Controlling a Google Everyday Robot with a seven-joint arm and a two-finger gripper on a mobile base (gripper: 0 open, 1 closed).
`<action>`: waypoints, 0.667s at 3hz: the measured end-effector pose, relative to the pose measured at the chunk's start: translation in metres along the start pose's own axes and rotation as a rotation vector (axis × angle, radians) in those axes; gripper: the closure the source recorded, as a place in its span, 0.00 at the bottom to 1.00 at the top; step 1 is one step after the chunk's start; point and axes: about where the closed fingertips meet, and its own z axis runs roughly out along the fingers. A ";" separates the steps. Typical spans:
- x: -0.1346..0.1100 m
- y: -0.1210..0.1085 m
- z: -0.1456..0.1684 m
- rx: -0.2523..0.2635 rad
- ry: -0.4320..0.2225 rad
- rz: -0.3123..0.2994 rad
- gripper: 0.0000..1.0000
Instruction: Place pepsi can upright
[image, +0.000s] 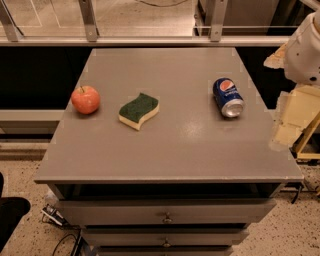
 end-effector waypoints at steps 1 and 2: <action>0.000 0.000 0.000 0.000 0.000 0.000 0.00; 0.003 -0.020 0.006 -0.017 0.024 0.085 0.00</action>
Offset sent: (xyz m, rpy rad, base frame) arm 0.0889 -0.0328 -0.0092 0.0246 0.1859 -0.3909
